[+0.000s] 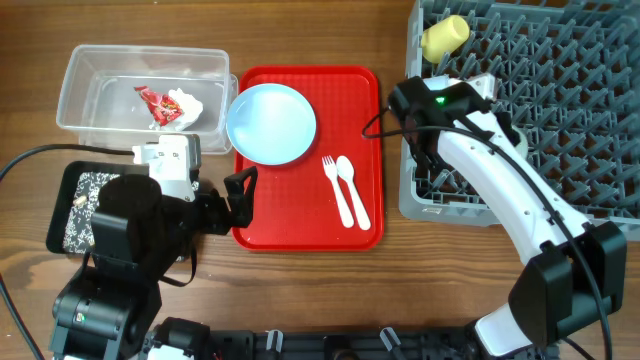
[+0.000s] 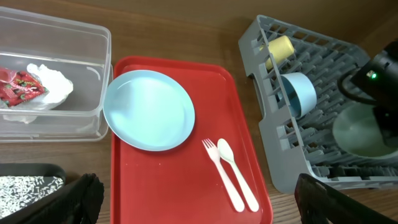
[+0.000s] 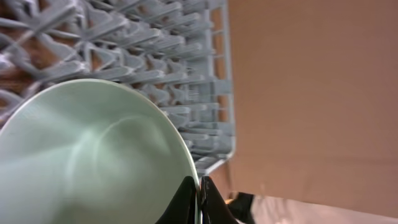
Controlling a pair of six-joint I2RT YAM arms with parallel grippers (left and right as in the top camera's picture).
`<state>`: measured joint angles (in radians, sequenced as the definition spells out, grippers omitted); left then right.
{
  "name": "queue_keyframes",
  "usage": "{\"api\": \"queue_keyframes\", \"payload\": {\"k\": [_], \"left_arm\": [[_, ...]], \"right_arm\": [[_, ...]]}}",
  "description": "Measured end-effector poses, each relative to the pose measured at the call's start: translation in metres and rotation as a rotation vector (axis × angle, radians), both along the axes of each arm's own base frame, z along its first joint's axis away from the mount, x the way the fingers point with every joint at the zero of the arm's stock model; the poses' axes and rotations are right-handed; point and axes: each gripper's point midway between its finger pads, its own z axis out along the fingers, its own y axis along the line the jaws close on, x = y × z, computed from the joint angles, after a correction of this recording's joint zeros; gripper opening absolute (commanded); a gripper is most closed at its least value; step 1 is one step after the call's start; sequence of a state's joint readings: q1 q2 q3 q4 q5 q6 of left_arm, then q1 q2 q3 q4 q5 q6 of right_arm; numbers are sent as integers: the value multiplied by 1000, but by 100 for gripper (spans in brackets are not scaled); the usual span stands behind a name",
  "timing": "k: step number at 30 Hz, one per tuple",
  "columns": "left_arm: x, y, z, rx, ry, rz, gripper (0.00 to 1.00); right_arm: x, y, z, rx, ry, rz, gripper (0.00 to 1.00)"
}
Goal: Sort waste into correct bins and load items into the dishwasher rack
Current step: 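Lower the green bowl into the rack with the right gripper, then release the green bowl in the rack's near row and withdraw right gripper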
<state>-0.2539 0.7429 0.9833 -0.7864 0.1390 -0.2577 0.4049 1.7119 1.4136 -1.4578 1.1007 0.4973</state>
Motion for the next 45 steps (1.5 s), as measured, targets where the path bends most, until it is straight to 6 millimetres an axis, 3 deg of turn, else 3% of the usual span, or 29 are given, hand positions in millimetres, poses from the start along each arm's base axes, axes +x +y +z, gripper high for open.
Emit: {"api": "queue_keyframes", "payload": {"k": [8, 11, 16, 19, 22, 27, 31, 36, 45], "left_arm": [[-1, 0, -2, 2, 8, 0, 100], [-3, 1, -5, 5, 21, 0, 100], [-3, 1, -4, 5, 20, 0, 100], [-2, 1, -4, 5, 18, 0, 100], [0, 0, 0, 0, 0, 0, 100], [1, 0, 1, -1, -6, 0, 100], [1, 0, 1, -2, -5, 0, 100], [0, 0, 0, -1, -2, 0, 100], [0, 0, 0, 0, -1, 0, 100]], "right_arm": [[-3, 1, 7, -12, -1, 15, 4], [-11, 5, 25, 77, -125, 26, 4], [-56, -10, 55, 229, -379, 93, 4], [-90, -21, 63, 295, -489, 173, 4], [-100, -22, 67, 328, -521, 215, 4], [-81, -9, 54, 324, -437, 253, 4], [-53, 11, 16, 256, -250, 271, 4], [-34, 39, -27, 129, -37, 330, 4], [-20, 34, -22, -63, -11, 315, 4]]}}
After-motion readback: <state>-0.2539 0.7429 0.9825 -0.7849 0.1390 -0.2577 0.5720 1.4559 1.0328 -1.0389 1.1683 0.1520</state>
